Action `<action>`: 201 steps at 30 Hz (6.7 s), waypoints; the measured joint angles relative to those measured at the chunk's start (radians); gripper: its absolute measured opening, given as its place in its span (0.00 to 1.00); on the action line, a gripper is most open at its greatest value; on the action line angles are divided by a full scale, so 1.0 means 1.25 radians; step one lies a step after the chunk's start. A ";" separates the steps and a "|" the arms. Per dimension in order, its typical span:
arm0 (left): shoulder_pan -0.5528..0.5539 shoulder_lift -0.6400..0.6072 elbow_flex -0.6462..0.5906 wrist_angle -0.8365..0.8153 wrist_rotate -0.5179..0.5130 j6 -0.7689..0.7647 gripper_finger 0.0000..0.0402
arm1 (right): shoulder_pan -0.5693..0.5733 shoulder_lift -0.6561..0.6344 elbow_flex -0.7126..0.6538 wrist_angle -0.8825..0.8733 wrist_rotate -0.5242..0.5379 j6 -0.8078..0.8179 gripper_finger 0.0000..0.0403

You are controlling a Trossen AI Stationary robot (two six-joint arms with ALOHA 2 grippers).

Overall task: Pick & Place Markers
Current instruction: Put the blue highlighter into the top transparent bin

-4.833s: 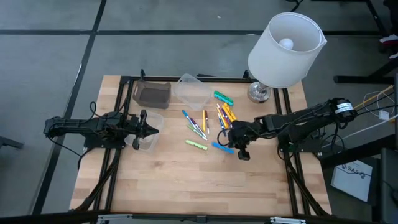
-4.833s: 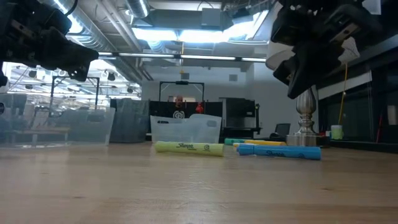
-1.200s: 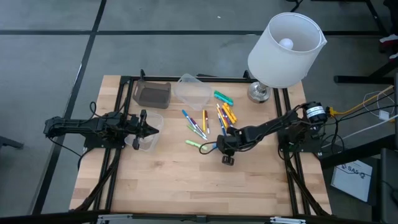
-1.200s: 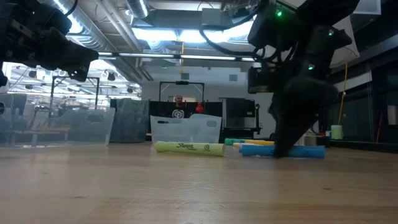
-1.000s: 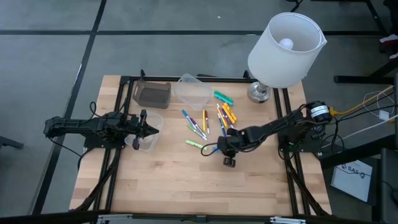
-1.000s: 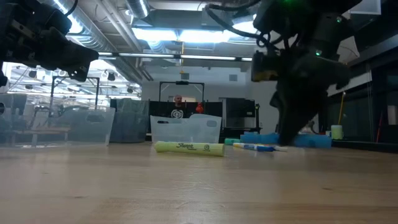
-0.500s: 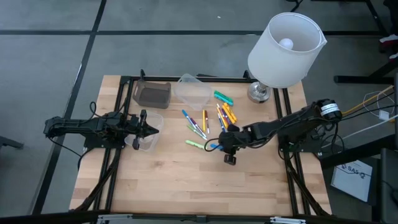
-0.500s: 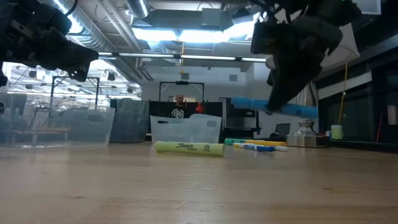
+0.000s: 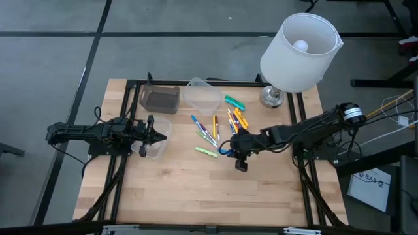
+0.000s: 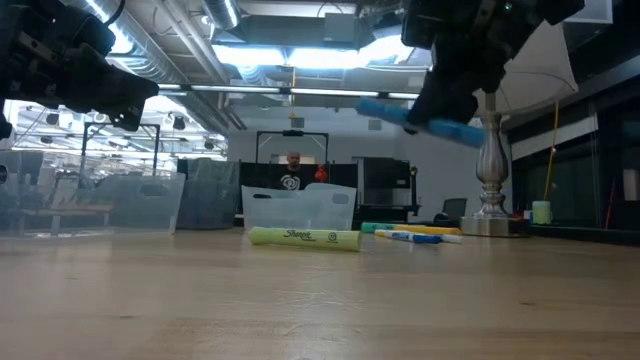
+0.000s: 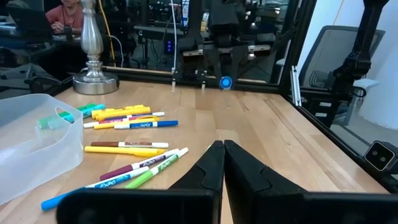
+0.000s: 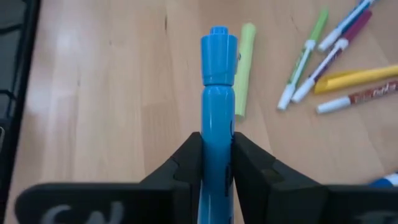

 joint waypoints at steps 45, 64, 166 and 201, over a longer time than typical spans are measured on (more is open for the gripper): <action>0.000 0.002 0.000 0.000 -0.003 0.000 0.02 | -0.001 -0.173 0.001 0.381 -0.071 0.036 0.18; 0.000 0.002 0.000 -0.001 -0.002 0.000 0.02 | -0.004 -0.173 0.001 0.439 0.022 0.063 0.18; 0.000 0.002 0.000 -0.001 -0.002 0.000 0.02 | -0.228 0.090 0.335 0.336 0.281 -0.492 0.18; 0.000 0.002 0.000 0.000 -0.002 0.000 0.02 | -0.367 0.265 0.334 0.296 0.147 -0.409 0.17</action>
